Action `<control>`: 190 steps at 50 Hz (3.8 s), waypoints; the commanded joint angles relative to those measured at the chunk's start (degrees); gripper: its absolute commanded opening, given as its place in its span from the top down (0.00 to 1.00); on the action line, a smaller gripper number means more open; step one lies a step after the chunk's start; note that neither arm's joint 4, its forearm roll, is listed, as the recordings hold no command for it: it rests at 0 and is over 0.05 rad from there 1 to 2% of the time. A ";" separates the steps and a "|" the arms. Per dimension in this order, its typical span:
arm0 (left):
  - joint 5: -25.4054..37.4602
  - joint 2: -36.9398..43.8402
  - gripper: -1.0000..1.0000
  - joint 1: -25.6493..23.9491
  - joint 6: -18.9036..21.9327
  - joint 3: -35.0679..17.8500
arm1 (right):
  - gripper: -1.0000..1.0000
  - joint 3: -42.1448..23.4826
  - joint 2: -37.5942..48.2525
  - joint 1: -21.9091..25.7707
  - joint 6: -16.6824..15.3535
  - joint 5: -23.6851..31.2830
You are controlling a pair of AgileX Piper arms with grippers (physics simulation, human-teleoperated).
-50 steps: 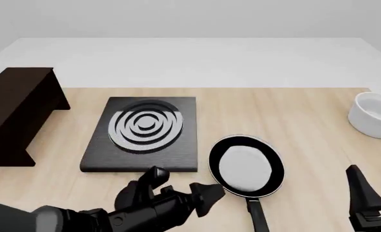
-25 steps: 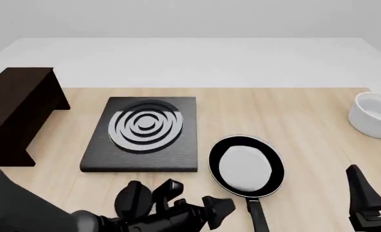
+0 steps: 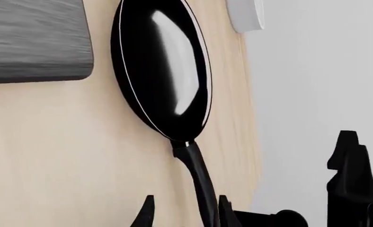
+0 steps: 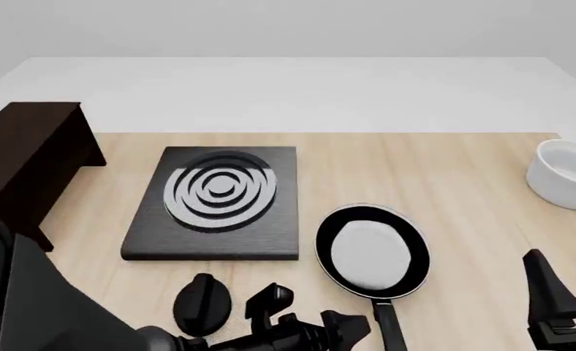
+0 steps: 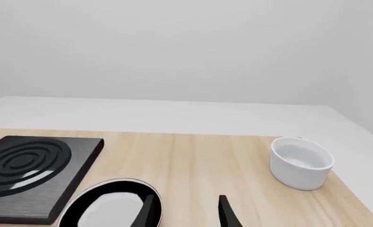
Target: Put the frying pan on top of the cabinet.
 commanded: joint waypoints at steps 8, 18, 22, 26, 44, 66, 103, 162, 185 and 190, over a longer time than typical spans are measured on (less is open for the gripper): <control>-0.74 2.72 0.00 -1.52 -1.42 -1.98 | 0.00 -0.12 0.00 0.07 0.20 0.06; 0.00 4.09 0.00 -1.62 -1.05 -3.73 | 0.00 0.20 0.00 0.16 0.38 -0.22; 0.37 3.34 0.00 -1.74 -0.96 -3.83 | 0.00 0.28 0.00 0.20 0.39 -0.29; 0.22 4.39 0.00 -1.93 -1.13 -4.54 | 0.00 -0.27 0.01 0.18 0.45 0.21; 0.79 5.04 0.00 -2.75 -1.77 -5.89 | 0.00 0.32 0.00 0.32 0.48 -0.23; 0.51 7.37 0.00 -3.83 -2.49 -7.86 | 0.00 0.29 0.05 0.26 0.77 -0.18; -2.91 10.79 0.00 -5.99 -5.61 -8.99 | 0.00 0.02 0.03 0.42 0.50 0.06; -7.70 16.70 0.00 -7.46 -9.57 -11.57 | 0.00 0.11 0.23 0.71 0.49 0.10; -9.24 19.09 0.00 -7.43 -10.95 -12.44 | 0.00 -0.20 0.32 0.63 0.83 0.31; -9.35 19.14 0.00 -7.36 -10.99 -12.42 | 0.00 -0.23 0.36 0.68 0.80 0.25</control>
